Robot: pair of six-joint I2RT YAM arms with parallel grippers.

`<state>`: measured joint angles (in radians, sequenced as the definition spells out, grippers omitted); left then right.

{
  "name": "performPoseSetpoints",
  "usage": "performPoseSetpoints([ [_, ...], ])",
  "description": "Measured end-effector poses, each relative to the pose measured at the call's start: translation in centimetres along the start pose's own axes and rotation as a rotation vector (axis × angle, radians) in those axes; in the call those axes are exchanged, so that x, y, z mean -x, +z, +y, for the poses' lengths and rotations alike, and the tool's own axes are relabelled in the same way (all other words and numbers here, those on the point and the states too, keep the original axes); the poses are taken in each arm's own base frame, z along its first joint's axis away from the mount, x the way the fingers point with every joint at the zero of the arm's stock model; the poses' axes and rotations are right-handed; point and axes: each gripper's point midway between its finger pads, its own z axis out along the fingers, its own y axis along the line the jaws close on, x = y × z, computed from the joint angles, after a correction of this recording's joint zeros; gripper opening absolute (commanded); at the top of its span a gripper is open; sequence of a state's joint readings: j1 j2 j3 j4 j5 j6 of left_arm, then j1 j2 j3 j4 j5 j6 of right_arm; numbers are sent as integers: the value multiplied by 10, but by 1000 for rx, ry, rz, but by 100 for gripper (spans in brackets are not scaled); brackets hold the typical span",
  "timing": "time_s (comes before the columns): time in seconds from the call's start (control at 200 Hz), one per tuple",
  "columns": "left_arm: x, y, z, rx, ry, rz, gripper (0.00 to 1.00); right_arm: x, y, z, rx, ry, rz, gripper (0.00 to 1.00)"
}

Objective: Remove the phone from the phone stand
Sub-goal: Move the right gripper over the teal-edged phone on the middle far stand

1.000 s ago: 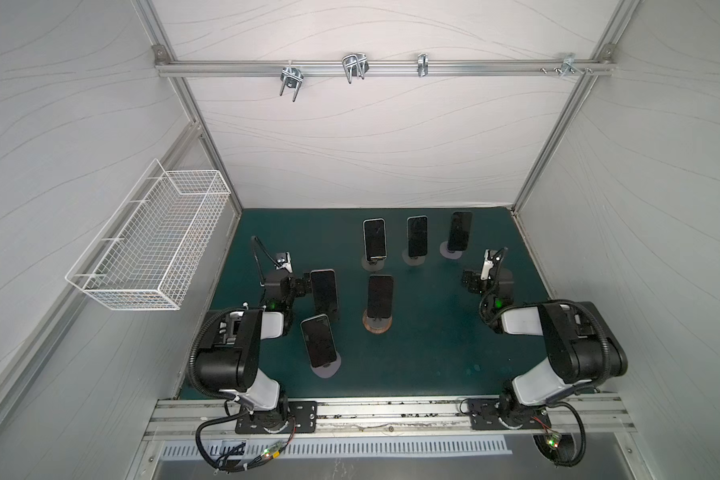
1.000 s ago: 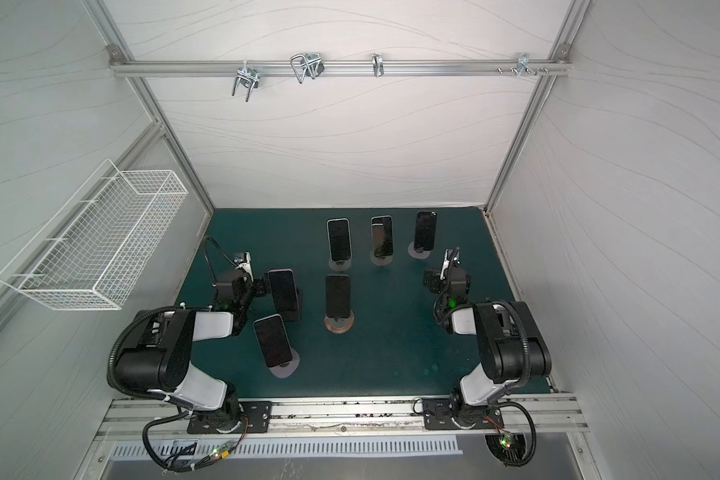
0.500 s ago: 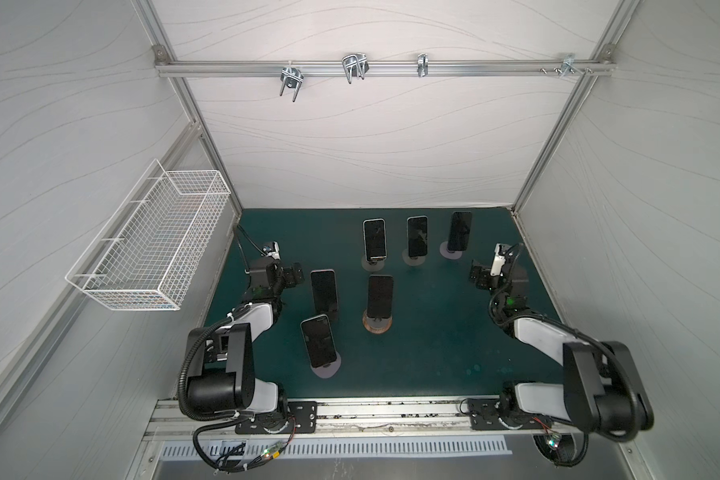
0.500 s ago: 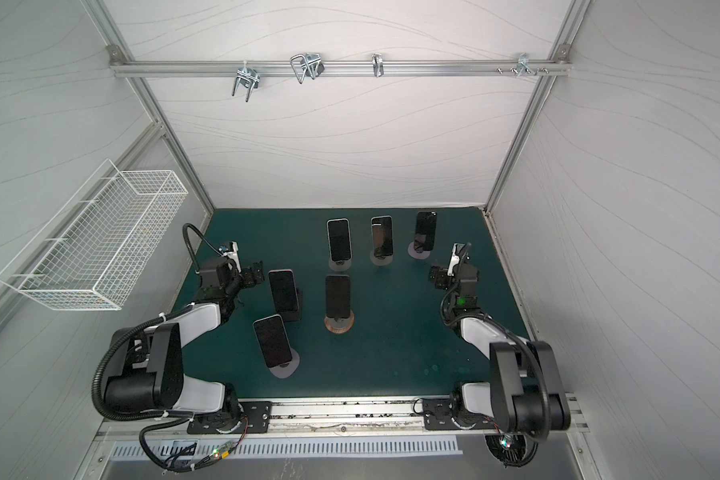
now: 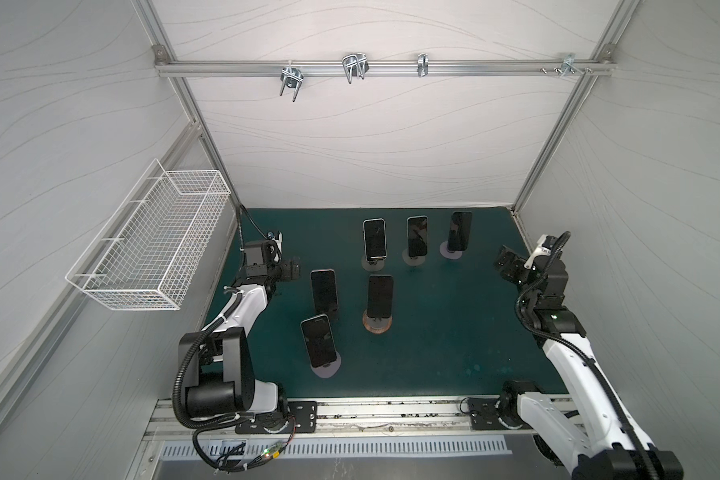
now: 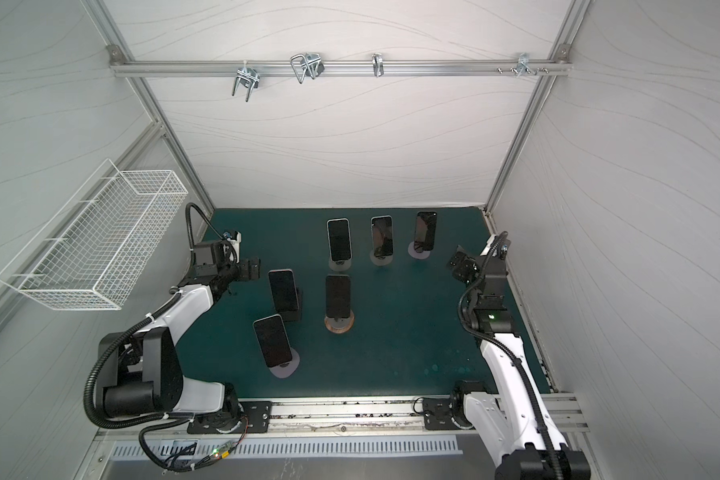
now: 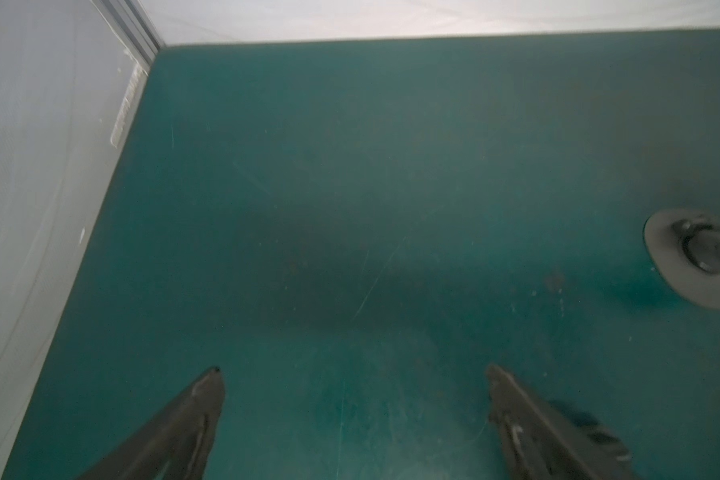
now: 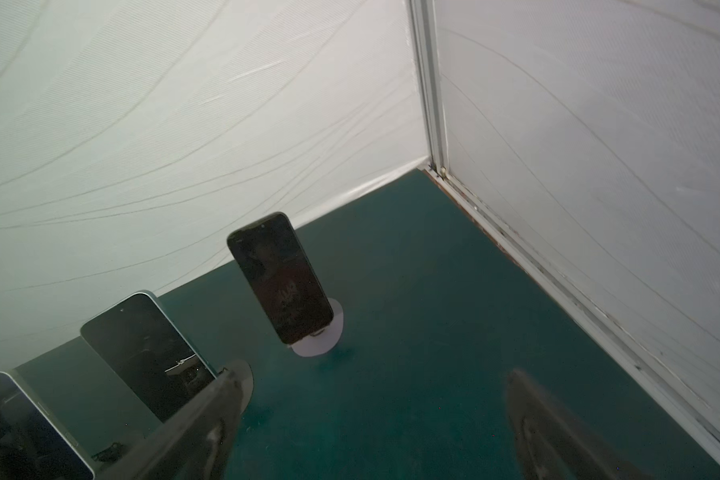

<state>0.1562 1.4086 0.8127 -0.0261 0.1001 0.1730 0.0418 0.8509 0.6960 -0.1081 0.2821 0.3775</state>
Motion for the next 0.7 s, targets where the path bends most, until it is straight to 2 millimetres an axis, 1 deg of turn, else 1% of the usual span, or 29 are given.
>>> performPoseSetpoints([
  [0.085,-9,1,6,0,-1,14,100,-13,-2,-1,2,6,70,99],
  [0.175,-24,2,12,6,-21,42,100,-24,-6,3,28,-4,138,99],
  [0.265,-35,3,12,-6,-35,61,100,-29,-9,14,86,-24,183,99],
  [0.35,-35,3,11,-17,-37,63,100,-30,-11,28,141,-48,213,99],
  [0.48,-34,2,8,-35,-37,58,100,-40,-8,61,238,-112,276,99],
  [0.63,-34,2,7,-41,-37,57,100,-60,-3,108,347,-213,368,99],
  [0.7,-34,2,6,-41,-37,57,100,-65,-1,128,395,-248,397,99],
])
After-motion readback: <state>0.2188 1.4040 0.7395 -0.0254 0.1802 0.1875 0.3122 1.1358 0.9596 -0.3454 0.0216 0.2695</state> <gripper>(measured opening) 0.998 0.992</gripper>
